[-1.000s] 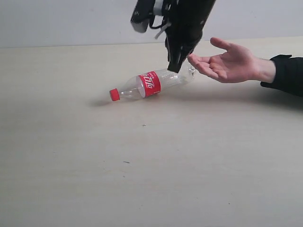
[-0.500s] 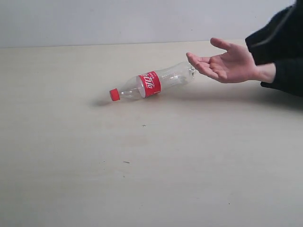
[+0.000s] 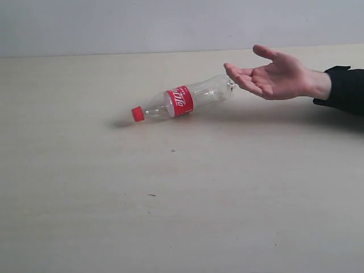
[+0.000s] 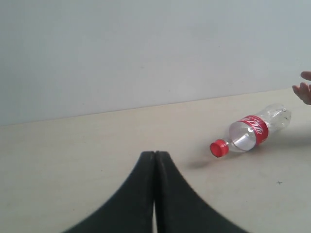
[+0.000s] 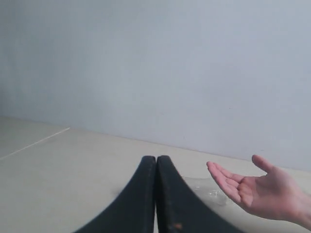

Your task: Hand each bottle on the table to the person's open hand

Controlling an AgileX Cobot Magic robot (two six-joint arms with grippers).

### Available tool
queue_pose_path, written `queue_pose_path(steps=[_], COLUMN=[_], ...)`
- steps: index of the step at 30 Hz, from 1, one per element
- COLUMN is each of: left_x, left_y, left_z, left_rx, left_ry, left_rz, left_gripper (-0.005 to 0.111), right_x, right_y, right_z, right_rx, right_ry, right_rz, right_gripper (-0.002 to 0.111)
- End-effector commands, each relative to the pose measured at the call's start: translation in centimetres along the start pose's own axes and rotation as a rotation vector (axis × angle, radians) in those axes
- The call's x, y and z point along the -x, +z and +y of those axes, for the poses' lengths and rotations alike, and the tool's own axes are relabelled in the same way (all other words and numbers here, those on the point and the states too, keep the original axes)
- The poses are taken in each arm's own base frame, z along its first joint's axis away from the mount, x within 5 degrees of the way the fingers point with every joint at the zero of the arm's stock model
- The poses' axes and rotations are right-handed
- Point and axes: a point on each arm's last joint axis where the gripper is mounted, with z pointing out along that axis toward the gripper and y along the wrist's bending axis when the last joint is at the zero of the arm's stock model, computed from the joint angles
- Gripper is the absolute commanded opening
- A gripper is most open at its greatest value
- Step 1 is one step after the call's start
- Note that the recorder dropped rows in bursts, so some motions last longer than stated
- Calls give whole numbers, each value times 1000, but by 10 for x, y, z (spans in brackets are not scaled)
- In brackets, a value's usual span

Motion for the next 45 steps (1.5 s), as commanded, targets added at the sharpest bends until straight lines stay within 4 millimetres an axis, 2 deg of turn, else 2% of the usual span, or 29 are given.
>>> queue_pose_path(steps=[1, 5, 8, 13, 17, 22, 24, 26, 29, 33, 35, 37, 41, 43, 45], left_x=[0, 0, 7, 17, 35, 56, 62, 79, 114, 163, 180, 191, 198, 187, 175], left_y=[0, 0, -1, -2, -7, -20, -16, -7, 23, 95, 133, 162, 210, 239, 260], left_z=[0, 0, 0, 0, 0, 0, 0, 0, -3, 1, 6, 11, 23, 33, 37], left_rx=[3, 3, -1, -38, -103, -181, -177, -162, -149, -58, -8, 33, 130, 194, 258], left_ry=[-1, 1, -27, -381, -502, -523, -525, -493, -361, -116, 27, 181, 510, 672, 796], left_rz=[-6, -6, -93, -191, -394, -657, -638, -579, -422, -111, -5, 63, 207, 347, 530], left_gripper=[0, 0, 0, 0, 0, 0, 0, 0, 0, 0, 0, 0, 0, 0, 0], right_x=[-4, -14, -14, -14, -14, -14, -14, -14, -14, -14, -14, -14, -14, -14, -14], right_y=[3, 8, 8, 8, 8, 8, 8, 8, 8, 8, 8, 8, 8, 8, 8], right_z=[-5, -10, -10, -10, -10, -10, -10, -10, -10, -10, -10, -10, -10, -10, -10], right_rx=[-26, -64, -61, -61, -61, -62, -62, -62, -62, -62, -62, -62, -62, -62, -62], right_ry=[79, 5, 7, 7, 7, 6, 6, 6, 6, 4, 4, 4, 6, 6, 6], right_rz=[-63, -64, -60, -60, -60, -60, -60, -60, -60, -60, -60, -60, -60, -60, -60], right_gripper=[0, 0, 0, 0, 0, 0, 0, 0, 0, 0, 0, 0, 0, 0, 0])
